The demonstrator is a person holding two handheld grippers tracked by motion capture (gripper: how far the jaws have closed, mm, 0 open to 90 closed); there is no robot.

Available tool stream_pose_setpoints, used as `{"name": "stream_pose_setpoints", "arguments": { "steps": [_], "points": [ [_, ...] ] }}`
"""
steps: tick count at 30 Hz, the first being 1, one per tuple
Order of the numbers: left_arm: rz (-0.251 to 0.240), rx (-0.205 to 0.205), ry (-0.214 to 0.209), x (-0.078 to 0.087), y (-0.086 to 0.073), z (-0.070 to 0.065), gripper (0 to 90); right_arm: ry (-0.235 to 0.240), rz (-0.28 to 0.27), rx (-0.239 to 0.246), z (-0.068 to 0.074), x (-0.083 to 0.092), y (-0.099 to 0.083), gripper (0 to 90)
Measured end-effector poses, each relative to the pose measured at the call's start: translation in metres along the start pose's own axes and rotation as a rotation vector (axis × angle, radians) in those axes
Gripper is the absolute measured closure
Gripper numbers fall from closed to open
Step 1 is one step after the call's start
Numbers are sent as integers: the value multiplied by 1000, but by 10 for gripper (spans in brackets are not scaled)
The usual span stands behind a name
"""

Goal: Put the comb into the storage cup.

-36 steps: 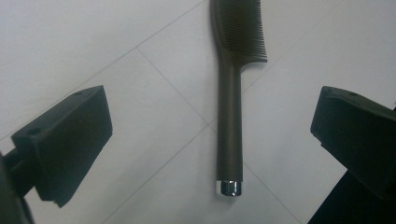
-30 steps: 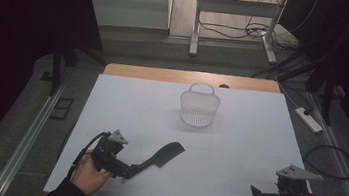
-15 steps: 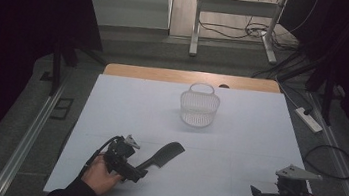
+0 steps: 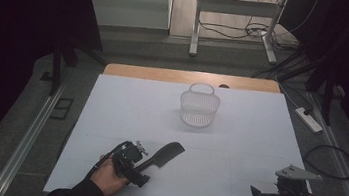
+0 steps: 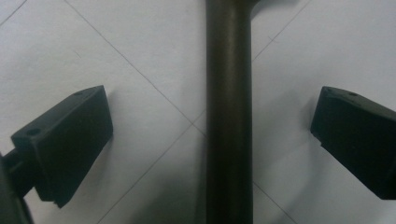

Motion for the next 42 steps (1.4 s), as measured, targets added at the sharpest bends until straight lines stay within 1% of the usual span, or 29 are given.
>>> {"name": "stream_pose_setpoints", "arguments": {
  "steps": [9,11,13,15,18,21,22,25,29,32,36,38,42],
  "points": [
    [12,10,5,0,1,-1,1,0,1,1,0,0,0,11],
    [17,12,3,2,2,-2,32,0,1,2,0,0,0,11],
    [11,16,1,6,2,-3,118,1,1,1,0,0,0,10],
    [-4,10,4,10,2,-4,265,1,3,0,0,0,0,11],
    [-21,10,2,13,2,-4,431,2,3,4,1,0,0,11],
    [-33,0,0,14,2,-6,675,2,4,5,1,0,0,11],
    [-30,-3,4,14,2,-6,717,2,4,5,1,0,0,11],
    [-26,13,-13,14,2,-4,721,2,4,4,0,0,0,11],
    [-28,25,-30,14,2,-2,723,2,2,5,0,0,0,10],
    [-39,43,-51,14,1,0,725,2,1,5,0,0,0,10],
    [-59,67,-65,16,1,3,725,2,0,5,1,0,0,11],
    [-67,73,-80,18,0,4,725,1,0,5,1,0,0,11],
    [-87,77,-84,21,1,4,725,0,-1,5,0,0,0,10]
  ]
}}
Point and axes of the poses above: each handheld gripper's, and its own axes: x roughly backward along the jaws, y roughly out of its top, z roughly to its left, the point moved 3 cm from there along -x, roughly forward along the jaws, and after that the axes turned 3 degrees about -x, right-handed, at the moved point
